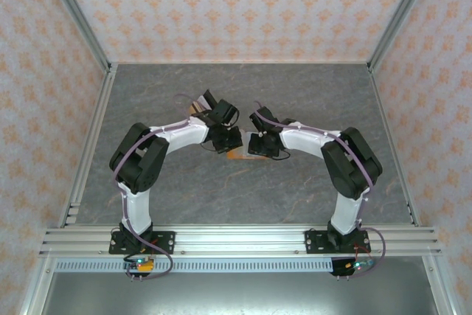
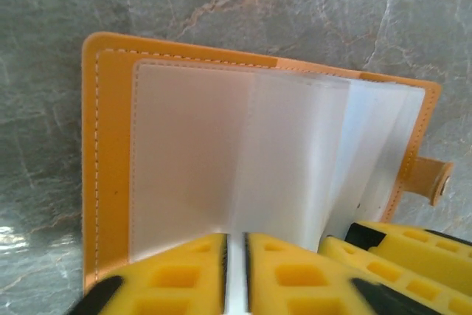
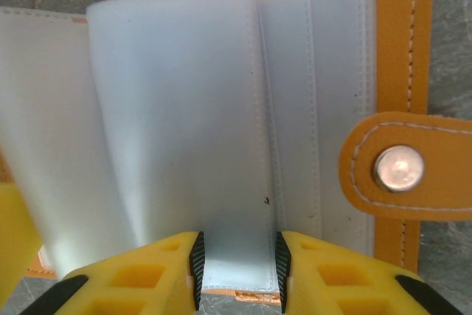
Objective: Take the credit cards out of the card holder
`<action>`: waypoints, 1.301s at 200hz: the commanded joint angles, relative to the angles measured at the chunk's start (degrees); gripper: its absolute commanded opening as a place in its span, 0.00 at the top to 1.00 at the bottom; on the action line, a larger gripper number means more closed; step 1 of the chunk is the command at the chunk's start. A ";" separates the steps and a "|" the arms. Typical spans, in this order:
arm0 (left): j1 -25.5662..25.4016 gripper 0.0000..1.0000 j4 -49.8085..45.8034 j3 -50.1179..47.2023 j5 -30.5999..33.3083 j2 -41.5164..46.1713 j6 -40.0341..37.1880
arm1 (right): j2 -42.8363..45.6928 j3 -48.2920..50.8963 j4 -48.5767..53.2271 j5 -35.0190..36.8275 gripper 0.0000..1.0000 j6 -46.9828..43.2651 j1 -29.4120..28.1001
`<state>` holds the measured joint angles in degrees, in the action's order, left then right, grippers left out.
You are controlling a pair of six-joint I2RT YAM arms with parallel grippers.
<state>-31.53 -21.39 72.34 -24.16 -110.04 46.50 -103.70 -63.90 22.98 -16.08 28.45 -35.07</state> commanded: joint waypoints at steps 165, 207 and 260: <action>19.20 0.00 -0.88 -22.77 56.76 40.43 -14.92 | 35.51 16.62 -13.30 55.53 0.00 -15.55 14.68; 20.31 0.00 15.32 -30.34 56.01 40.17 -33.93 | 34.73 28.69 -28.86 49.30 0.00 -20.88 22.50; 24.18 0.00 36.53 -38.29 43.08 34.80 -42.49 | 27.95 35.07 -43.46 43.84 0.00 -25.28 25.36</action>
<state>-9.30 0.14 38.00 24.80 -72.88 10.98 -72.99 -30.94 -8.58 30.79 6.81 -10.55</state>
